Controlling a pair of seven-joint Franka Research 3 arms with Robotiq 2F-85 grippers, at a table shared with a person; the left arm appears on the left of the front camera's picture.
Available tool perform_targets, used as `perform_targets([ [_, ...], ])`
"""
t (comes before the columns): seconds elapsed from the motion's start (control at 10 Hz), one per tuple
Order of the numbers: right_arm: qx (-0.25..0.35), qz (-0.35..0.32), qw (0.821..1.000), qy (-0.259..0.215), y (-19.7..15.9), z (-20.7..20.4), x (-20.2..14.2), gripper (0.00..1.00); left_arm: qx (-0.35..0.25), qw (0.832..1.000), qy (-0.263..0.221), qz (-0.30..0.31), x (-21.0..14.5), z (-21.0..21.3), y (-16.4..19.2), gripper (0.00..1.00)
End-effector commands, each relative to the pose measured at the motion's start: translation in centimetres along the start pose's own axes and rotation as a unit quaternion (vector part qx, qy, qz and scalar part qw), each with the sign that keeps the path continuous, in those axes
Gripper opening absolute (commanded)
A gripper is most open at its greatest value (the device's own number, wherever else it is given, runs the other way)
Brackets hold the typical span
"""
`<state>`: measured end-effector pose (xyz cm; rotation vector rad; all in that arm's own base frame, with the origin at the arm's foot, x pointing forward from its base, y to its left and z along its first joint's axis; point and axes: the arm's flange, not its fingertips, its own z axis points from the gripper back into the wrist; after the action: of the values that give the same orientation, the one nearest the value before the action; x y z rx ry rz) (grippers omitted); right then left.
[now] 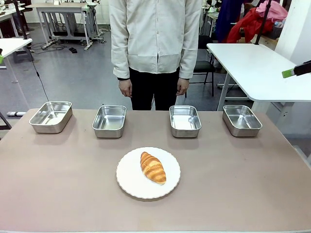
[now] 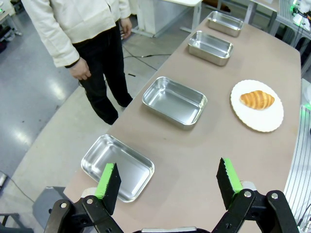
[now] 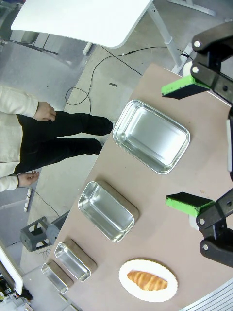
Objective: Place the bread in the container.
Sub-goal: Place the Butter Roll into the Airtight Container indicated by the human.
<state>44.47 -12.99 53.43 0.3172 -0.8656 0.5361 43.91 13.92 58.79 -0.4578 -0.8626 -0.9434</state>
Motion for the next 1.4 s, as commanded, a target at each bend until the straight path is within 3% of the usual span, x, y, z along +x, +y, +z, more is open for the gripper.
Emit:
perform_targets([
  [0.0,0.003,-0.001,1.000,-0.009,-0.05,-0.08,0.04,1.00,0.000,1.000,-0.002,-0.002,0.19,0.08,-0.03,1.00],
  [1.3,0.003,-0.001,1.000,-0.009,-0.05,-0.08,0.04,1.00,0.000,1.000,-0.002,-0.002,0.19,0.08,-0.03,1.00],
])
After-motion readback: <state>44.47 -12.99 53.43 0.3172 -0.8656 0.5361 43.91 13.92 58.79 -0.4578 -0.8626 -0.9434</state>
